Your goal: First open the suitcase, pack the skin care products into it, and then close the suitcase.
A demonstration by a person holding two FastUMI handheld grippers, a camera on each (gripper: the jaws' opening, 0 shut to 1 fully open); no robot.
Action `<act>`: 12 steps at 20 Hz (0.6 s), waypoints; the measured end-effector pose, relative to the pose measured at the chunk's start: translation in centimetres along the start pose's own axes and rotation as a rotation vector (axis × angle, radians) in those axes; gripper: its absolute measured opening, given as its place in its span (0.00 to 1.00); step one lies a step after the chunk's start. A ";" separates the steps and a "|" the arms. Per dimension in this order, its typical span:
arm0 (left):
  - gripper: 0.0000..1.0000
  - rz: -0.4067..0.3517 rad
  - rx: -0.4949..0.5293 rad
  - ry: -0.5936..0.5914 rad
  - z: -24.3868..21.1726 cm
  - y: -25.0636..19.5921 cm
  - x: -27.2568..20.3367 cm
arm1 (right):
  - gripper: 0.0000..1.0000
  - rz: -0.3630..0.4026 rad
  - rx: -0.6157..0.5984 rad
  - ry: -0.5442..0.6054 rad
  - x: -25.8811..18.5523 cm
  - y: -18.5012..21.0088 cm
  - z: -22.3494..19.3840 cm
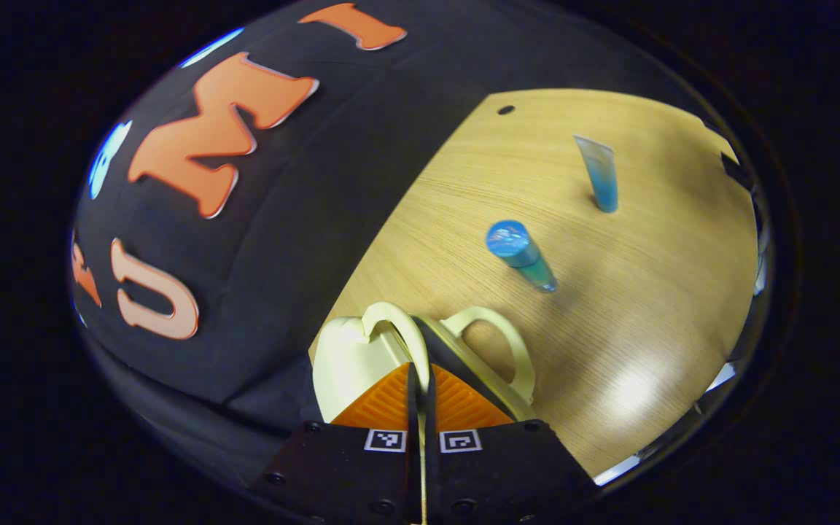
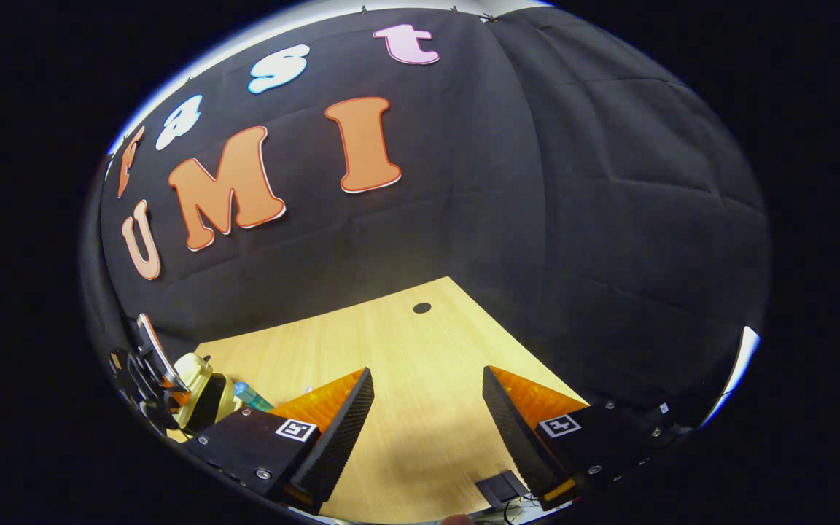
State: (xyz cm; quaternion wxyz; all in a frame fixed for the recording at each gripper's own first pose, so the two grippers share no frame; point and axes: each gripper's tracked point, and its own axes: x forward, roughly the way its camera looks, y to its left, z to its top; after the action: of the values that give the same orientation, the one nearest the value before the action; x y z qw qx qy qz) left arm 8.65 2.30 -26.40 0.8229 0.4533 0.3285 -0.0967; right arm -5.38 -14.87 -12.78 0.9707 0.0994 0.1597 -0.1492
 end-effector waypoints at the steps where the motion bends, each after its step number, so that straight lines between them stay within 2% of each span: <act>1: 0.02 0.006 -0.061 -0.014 -0.3 1.7 -0.5 | 0.95 0.015 -0.003 -0.020 0.0 0.7 0.8; 5: 0.02 0.020 -0.306 -0.069 -2.8 8.4 -2.0 | 0.95 0.081 -0.013 -0.073 -0.7 4.1 2.7; 12: 0.02 0.098 -0.508 -0.137 -9.4 18.2 -4.9 | 0.95 0.168 -0.025 -0.090 -2.1 9.7 1.7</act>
State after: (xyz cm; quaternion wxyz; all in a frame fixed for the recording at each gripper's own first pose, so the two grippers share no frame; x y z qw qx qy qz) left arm 8.98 19.64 -14.40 0.9343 0.2402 0.2635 -0.0018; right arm -3.71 -5.62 -9.10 0.9872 0.0933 0.1091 -0.0697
